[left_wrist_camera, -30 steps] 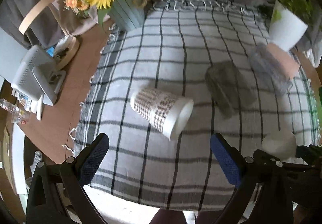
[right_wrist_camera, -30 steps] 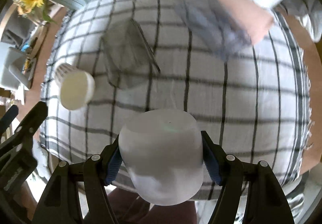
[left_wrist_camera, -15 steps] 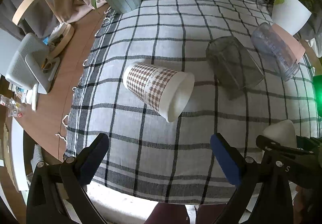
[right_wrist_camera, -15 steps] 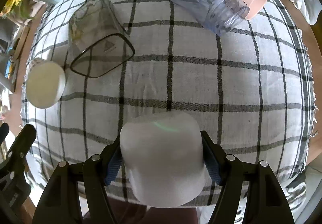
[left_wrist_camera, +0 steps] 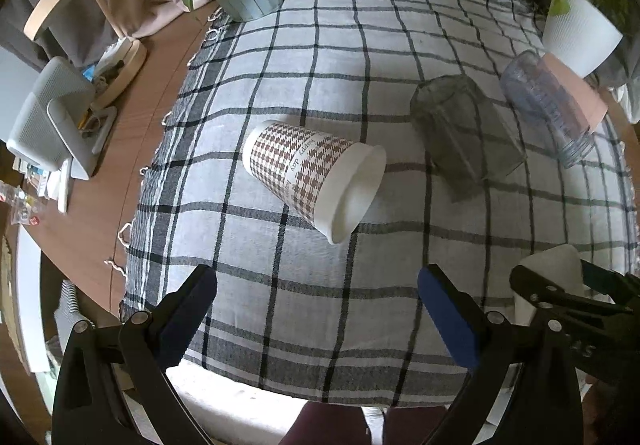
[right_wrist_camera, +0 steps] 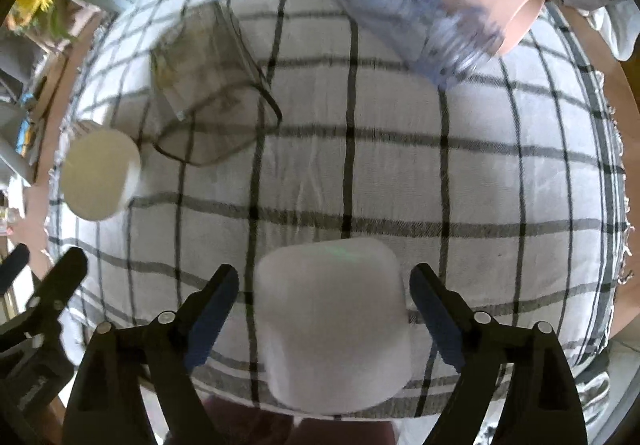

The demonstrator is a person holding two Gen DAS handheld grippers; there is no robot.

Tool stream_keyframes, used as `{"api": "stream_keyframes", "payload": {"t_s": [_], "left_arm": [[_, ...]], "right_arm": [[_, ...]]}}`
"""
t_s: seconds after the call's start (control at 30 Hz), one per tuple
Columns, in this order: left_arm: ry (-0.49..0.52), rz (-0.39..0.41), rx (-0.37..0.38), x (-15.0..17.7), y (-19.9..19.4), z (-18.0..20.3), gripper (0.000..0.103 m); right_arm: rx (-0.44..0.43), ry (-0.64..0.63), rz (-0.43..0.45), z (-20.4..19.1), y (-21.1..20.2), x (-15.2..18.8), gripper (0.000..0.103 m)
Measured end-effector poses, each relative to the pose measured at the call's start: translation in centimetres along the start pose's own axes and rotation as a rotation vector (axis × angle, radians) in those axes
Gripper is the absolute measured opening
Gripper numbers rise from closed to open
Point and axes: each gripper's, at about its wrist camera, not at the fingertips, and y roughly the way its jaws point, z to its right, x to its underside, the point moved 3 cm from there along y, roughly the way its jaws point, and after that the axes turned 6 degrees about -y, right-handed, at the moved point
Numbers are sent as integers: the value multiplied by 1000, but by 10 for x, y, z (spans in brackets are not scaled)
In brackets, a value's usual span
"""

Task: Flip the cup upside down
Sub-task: 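Lower the inverted white cup onto the cloth with the right gripper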

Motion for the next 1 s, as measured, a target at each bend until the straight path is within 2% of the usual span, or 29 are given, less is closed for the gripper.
{"api": "stream_keyframes", "payload": {"t_s": [0.17, 0.37, 0.57, 0.8, 1.0], "left_arm": [[-9, -1, 42, 1, -12, 6, 102], [47, -54, 160, 5, -23, 44, 102], [99, -158, 284, 5, -20, 96, 101], [110, -246, 293, -3, -1, 133, 98], [100, -327, 302, -2, 19, 154, 96]], "right_arm": [[27, 60, 131, 9, -44, 8, 88], [86, 182, 271, 50, -97, 22, 88], [73, 280, 279, 90, -107, 39, 88], [35, 396, 258, 128, -99, 55, 88], [19, 411, 258, 142, -97, 57, 88]]}}
